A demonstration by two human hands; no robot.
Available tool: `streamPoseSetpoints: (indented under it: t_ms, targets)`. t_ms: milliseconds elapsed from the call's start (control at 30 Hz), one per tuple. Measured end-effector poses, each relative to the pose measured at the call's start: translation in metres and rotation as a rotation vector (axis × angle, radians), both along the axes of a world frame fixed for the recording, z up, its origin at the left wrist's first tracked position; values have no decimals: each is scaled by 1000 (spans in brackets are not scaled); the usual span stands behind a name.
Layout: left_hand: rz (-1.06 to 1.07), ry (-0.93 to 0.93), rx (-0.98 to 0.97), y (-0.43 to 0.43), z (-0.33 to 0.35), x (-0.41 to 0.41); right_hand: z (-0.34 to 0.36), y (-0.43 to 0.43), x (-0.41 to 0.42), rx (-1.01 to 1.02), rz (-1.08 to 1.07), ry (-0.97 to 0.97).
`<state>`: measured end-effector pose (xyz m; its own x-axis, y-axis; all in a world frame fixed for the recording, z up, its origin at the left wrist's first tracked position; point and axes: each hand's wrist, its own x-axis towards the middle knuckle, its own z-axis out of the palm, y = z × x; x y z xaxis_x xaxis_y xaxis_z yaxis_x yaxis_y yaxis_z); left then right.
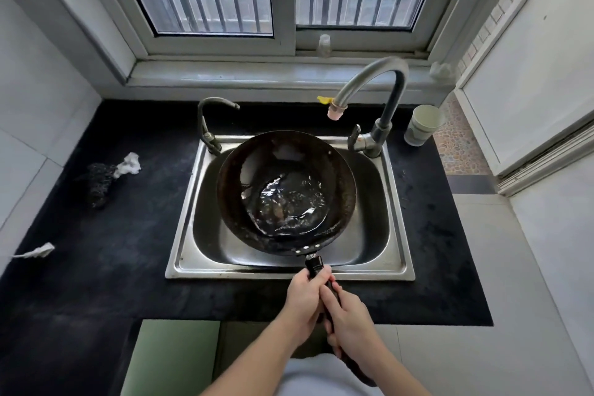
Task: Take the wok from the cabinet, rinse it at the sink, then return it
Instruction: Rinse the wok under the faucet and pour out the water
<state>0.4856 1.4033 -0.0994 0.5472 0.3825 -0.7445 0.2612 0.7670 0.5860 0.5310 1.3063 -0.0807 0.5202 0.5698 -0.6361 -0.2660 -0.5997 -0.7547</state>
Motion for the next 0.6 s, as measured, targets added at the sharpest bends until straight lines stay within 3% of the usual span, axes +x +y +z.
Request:
streamPoseSetpoints:
  t_ms: [300, 600]
  targets:
    - [18, 17, 34, 6, -4, -14, 1, 6, -6, 4, 58, 22]
    - [-39, 25, 19, -2, -5, -14, 4, -3, -13, -11, -44, 52]
